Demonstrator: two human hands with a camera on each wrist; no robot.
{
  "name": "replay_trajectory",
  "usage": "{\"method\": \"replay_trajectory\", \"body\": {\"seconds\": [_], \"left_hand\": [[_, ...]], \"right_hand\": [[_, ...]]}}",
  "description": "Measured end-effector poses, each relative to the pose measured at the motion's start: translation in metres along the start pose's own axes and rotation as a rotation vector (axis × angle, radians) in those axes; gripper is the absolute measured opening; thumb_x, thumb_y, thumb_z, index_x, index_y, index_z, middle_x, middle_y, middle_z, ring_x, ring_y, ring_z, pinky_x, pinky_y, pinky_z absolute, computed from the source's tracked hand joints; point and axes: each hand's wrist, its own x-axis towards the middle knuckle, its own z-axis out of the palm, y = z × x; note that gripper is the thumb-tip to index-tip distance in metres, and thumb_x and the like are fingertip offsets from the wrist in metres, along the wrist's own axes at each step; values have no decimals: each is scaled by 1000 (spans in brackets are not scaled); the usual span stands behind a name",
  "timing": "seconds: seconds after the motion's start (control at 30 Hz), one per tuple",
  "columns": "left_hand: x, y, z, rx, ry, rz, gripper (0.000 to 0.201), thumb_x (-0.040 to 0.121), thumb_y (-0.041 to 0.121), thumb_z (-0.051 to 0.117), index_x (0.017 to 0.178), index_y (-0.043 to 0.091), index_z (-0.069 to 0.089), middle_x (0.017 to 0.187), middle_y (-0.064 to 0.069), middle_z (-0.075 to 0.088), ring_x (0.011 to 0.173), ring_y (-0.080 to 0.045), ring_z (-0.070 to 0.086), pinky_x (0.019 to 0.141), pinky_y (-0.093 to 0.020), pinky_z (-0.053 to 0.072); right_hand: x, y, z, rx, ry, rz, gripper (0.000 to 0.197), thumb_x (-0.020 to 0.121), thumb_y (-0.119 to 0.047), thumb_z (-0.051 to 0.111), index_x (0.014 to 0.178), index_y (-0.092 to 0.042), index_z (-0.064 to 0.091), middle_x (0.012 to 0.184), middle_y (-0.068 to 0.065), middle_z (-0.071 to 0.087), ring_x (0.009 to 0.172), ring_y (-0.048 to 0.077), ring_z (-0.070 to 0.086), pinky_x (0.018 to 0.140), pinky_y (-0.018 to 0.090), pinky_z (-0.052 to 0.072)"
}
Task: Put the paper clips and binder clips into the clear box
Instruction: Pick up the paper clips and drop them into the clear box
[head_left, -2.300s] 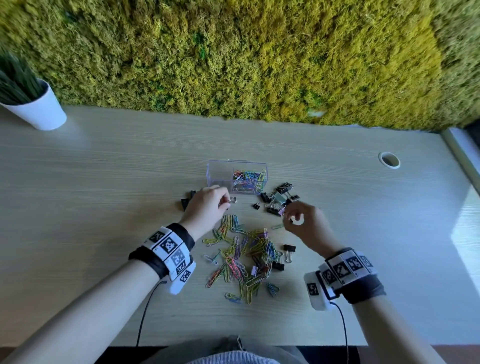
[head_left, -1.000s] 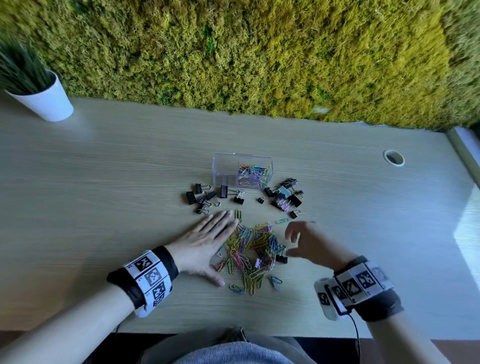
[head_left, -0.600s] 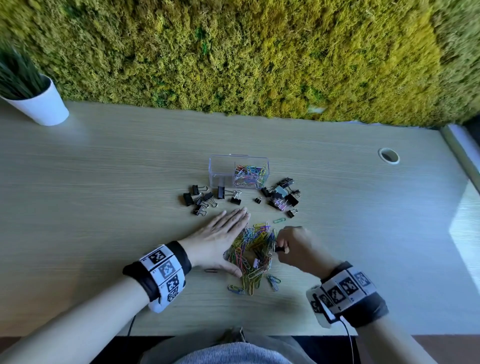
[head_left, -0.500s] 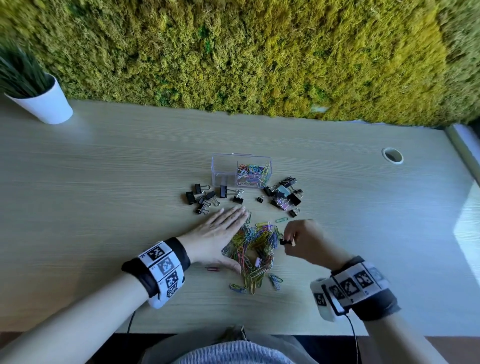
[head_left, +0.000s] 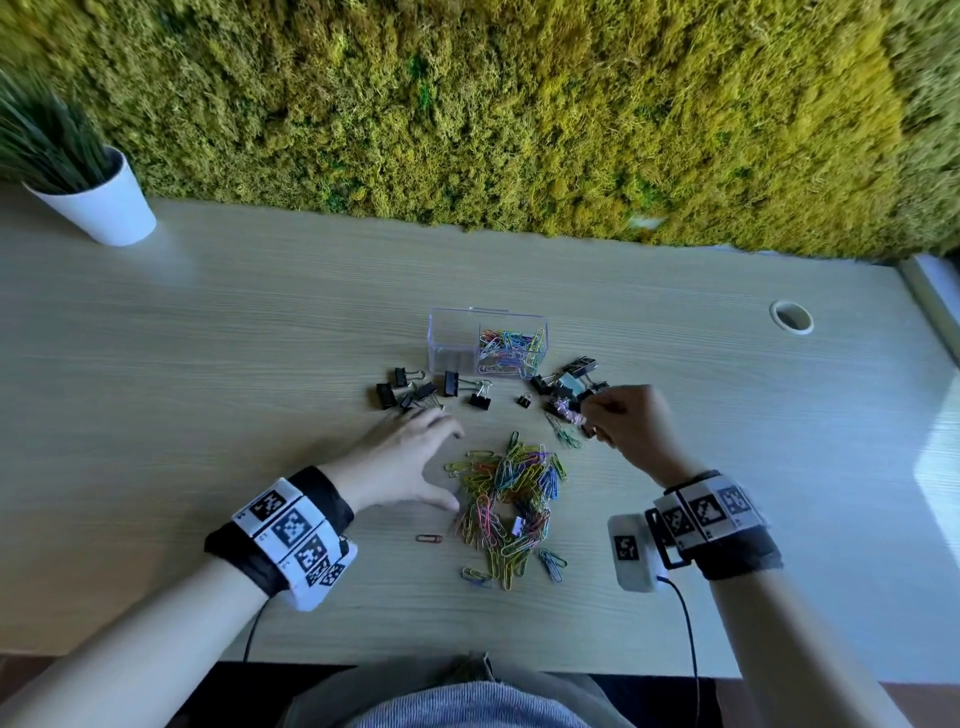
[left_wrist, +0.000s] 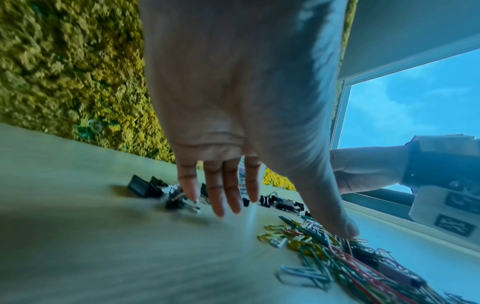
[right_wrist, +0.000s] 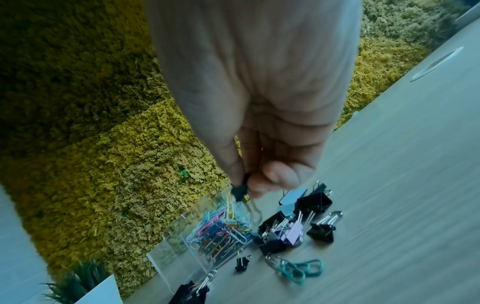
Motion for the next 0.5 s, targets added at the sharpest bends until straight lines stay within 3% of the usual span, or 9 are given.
{"method": "replay_trajectory", "body": {"seconds": [0.07, 0.17, 0.3, 0.43, 0.5], "left_hand": [[-5, -1, -5, 42, -36, -25, 81, 55, 68, 69, 119, 28, 41, 124, 11, 45, 108, -8, 44, 94, -32, 41], [-11, 3, -6, 152, -124, -38, 70, 55, 60, 77, 105, 24, 43, 103, 10, 52, 89, -8, 47, 71, -25, 38], [-10, 9, 2, 171, -142, -16, 63, 55, 51, 82, 95, 21, 43, 92, 7, 54, 78, -12, 50, 61, -27, 40], [2, 24, 1, 53, -82, 29, 43, 66, 34, 81, 93, 16, 53, 78, 4, 58, 67, -12, 53, 52, -22, 36], [10, 28, 1, 11, -39, 43, 36, 70, 30, 80, 91, 15, 55, 78, 1, 63, 67, -15, 58, 54, -26, 41]], "right_hand": [[4, 0, -1, 17, 131, 13, 5, 79, -8, 66, 77, -7, 71, 52, -1, 62, 38, 2, 47, 47, 22, 40], [0, -1, -2, -108, 239, -9, 8, 77, -6, 68, 84, -7, 71, 68, 1, 65, 55, 5, 55, 53, 10, 39], [-16, 0, 12, -328, -53, -97, 22, 78, 0, 64, 98, -8, 70, 91, 4, 67, 69, 11, 56, 60, 4, 39], [-34, 0, 37, -411, -221, -169, 45, 80, 6, 55, 119, -16, 60, 111, 1, 52, 93, 11, 49, 87, 23, 48], [-41, -5, 51, -419, -263, -247, 48, 78, 10, 51, 119, -15, 60, 112, 2, 52, 98, 15, 51, 89, 23, 48]]}}
